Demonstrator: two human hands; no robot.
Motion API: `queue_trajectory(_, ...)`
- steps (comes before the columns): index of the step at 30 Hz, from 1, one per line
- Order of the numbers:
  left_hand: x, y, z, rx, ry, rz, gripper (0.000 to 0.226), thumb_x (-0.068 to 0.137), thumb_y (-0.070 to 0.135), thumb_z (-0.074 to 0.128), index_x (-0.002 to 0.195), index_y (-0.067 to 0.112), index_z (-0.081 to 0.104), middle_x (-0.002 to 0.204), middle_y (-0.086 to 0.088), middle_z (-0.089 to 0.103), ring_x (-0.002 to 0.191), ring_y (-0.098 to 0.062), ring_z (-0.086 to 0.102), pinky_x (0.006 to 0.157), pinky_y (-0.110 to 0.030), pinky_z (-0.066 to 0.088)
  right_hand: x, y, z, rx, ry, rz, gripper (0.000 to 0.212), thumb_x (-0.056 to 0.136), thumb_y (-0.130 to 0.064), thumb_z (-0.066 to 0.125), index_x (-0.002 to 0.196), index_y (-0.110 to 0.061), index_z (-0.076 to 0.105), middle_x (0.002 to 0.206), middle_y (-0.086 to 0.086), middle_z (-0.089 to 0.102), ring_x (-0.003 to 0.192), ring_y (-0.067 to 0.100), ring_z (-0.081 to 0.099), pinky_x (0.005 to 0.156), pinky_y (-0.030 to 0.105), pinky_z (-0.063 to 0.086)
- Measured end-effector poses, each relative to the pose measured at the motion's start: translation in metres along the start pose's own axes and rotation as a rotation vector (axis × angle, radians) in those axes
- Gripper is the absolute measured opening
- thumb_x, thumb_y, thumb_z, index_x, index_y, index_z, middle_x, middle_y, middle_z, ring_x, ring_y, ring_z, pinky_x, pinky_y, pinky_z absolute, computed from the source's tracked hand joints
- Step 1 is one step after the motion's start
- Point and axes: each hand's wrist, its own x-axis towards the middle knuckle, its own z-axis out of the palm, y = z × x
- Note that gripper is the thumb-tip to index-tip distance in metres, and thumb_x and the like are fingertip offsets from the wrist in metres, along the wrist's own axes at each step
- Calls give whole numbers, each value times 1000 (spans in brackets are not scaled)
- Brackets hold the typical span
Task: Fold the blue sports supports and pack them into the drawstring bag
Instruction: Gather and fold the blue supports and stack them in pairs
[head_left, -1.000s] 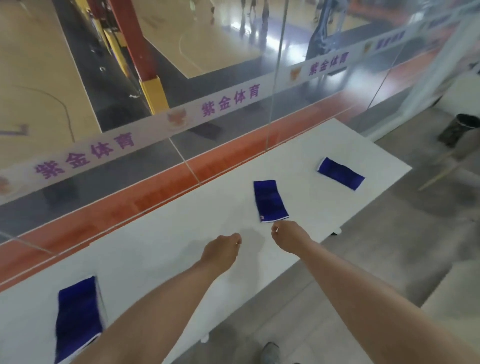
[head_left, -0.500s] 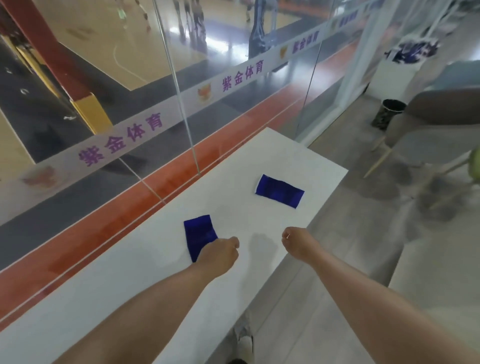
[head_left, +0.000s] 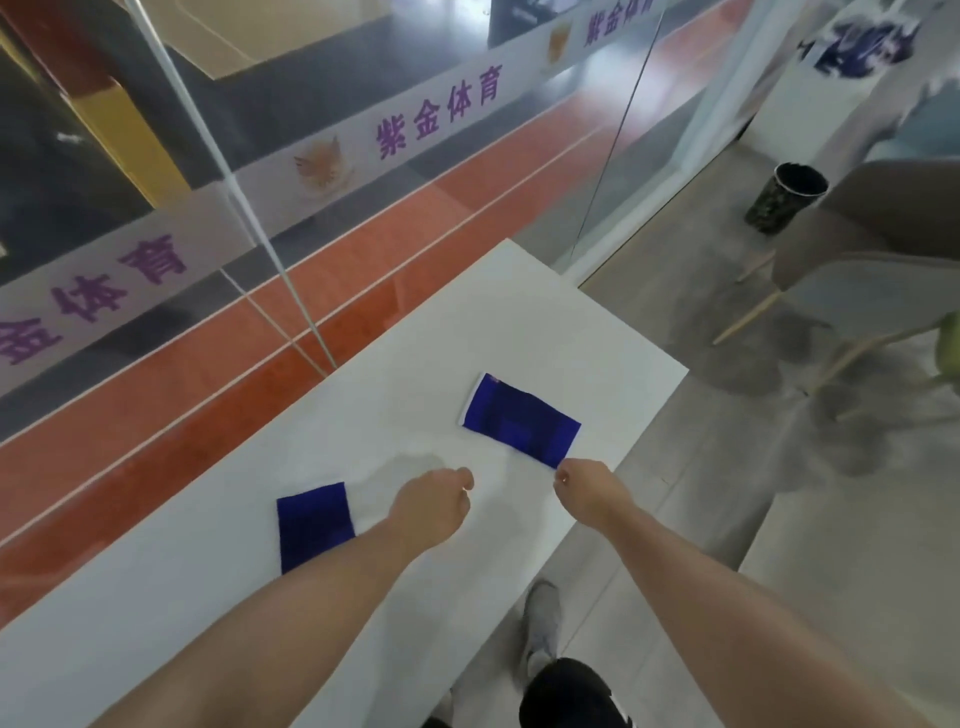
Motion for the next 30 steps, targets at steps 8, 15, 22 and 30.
queue_trajectory(8,103,3,1,-119,184,-189,22,97,20,51,115,21,63,117,1,59,103,-24,58,81,-38,52,99,25,-13,92,1,55,39,98,-33,53,132,-14,47,122,7,56,100,28,64,82,39,53)
queue_trajectory(15,209,18,-4,56,47,-123,49,97,15,51,144,21,43,156,-1,31,137,-28,32,102,-42,44,145,38,1,84,30,-70,42,94,-35,65,125,-15,45,117,3,45,95,25,60,76,35,54)
queue_trajectory(22,205,13,15,208,133,-152,29,89,5,55,115,14,54,112,-8,51,104,-28,47,80,-35,43,166,41,-16,201,-53,-114,15,94,-16,58,104,-17,48,98,0,56,80,22,59,70,40,52)
queue_trajectory(30,85,-30,6,-325,225,-495,11,93,15,59,85,7,59,88,-9,59,78,-27,58,75,-42,52,150,-26,-24,194,-22,-185,20,95,-25,57,78,-19,49,73,-4,55,65,15,51,53,24,34)
